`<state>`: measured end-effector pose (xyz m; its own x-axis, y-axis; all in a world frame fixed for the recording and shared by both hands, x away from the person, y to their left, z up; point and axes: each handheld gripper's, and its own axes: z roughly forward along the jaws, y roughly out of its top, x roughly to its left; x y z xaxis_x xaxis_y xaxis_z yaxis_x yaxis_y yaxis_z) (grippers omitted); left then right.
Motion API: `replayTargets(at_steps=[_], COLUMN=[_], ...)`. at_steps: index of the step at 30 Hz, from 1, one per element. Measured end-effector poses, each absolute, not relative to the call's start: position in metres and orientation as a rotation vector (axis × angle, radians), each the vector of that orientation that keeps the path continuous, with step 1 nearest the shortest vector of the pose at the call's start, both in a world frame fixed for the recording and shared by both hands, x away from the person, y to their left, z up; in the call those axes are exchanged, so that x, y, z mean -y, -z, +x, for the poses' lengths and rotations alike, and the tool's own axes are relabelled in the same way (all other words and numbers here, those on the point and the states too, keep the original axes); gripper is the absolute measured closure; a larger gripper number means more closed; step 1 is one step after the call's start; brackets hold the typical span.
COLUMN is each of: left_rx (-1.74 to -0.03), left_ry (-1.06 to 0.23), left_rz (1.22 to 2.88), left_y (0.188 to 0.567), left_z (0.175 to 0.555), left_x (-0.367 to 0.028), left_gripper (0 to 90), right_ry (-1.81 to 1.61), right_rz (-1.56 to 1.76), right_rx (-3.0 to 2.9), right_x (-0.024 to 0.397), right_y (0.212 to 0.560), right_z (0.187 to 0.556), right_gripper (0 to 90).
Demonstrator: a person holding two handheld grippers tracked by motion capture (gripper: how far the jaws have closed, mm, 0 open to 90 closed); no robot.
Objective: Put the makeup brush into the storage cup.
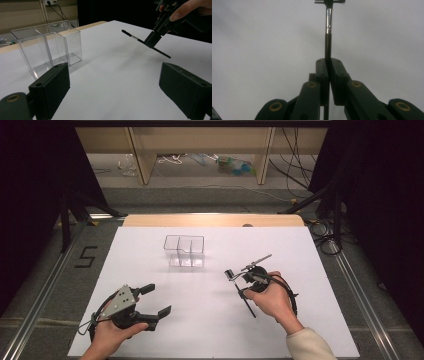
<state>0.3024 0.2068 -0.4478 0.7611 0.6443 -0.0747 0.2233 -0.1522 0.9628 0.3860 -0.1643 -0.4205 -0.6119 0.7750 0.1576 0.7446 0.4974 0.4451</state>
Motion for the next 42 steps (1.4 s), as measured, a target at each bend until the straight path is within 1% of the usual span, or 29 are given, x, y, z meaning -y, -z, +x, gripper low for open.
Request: replayTargets(at_steps=[5,6,8,17,25,42], left_rx=[-0.689,-0.667,-0.689,-0.687,-0.688,-0.687], left_ry=[-0.424,-0.423,-0.423,-0.424,-0.423,-0.423], left_rz=[1.723,1.722,1.723,1.724,1.724,1.723], left_y=[0.448,0.448,0.448,0.448,0.448,0.448], left_z=[0.303,0.304,0.303,0.303,0.303,0.303], left_x=[-0.207,-0.207,-0.207,-0.207,-0.207,-0.207], left_gripper=[10.0,10.1,10.2,10.9,11.5,12.5], right_ry=[-0.814,-0.822,-0.839,-0.94,-0.958,-1.065], right_rz=[1.303,1.291,1.275,1.211,1.218,1.1], right_rx=[-2.656,-2.654,-2.647,-2.614,-2.602,-2.597], right_x=[0.166,0.166,0.167,0.165,0.168,0.167], right_y=[0.422,0.422,0.421,0.421,0.423,0.423], right_z=[0.384,0.384,0.384,0.381,0.379,0.375], right_gripper=[85.9,85.9,85.9,85.9,85.9,85.8])
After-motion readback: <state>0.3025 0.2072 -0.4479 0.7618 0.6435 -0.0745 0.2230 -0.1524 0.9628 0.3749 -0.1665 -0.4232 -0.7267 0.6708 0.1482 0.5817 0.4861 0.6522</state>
